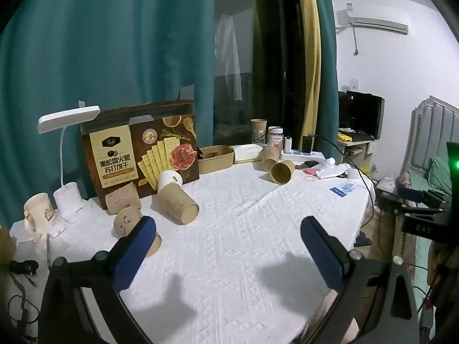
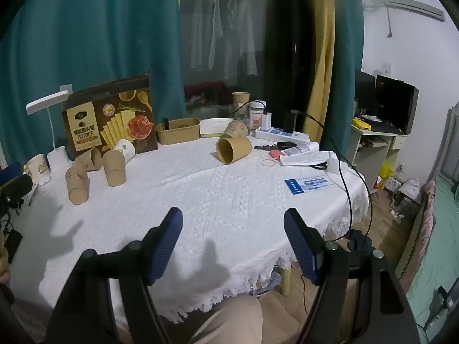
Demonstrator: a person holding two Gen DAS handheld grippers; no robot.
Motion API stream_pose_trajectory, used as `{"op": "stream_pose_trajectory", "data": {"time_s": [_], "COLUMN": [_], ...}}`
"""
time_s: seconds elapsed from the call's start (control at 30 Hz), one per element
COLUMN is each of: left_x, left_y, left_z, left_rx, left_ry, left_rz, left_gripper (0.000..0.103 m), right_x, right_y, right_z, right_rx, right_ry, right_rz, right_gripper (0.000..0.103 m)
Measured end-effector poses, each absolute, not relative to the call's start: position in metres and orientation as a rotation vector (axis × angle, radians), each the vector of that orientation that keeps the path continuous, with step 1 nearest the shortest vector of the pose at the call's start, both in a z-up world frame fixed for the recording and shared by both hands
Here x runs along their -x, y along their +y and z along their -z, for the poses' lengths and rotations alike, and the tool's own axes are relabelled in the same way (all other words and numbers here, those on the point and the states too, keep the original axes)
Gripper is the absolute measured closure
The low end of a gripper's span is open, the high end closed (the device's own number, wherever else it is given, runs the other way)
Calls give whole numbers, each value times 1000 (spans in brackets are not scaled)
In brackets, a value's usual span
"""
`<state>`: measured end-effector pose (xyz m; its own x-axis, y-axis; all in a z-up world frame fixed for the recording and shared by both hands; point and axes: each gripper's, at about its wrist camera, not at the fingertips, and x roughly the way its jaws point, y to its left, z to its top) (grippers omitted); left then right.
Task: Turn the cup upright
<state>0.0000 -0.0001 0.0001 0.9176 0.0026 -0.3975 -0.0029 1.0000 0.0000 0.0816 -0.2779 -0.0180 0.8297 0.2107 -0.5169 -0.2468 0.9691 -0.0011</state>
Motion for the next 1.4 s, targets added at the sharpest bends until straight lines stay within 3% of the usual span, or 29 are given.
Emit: {"op": "stream_pose_trajectory", "data": {"time_s": [0.63, 1.4], "left_x": [-7, -9], "left_y": [-16, -2], "left_z": [-23, -8], "left_rx": [28, 33], "left_ry": [390, 385], "left_rz": [-3, -1], "left_gripper": [2, 2], "right_x": [-87, -92], "right_y": [-288, -285], "right_z": [14, 12], "right_rx": [61, 63], "right_ry": [543, 541], "right_rz": [-231, -237], "right_gripper": [32, 32]}}
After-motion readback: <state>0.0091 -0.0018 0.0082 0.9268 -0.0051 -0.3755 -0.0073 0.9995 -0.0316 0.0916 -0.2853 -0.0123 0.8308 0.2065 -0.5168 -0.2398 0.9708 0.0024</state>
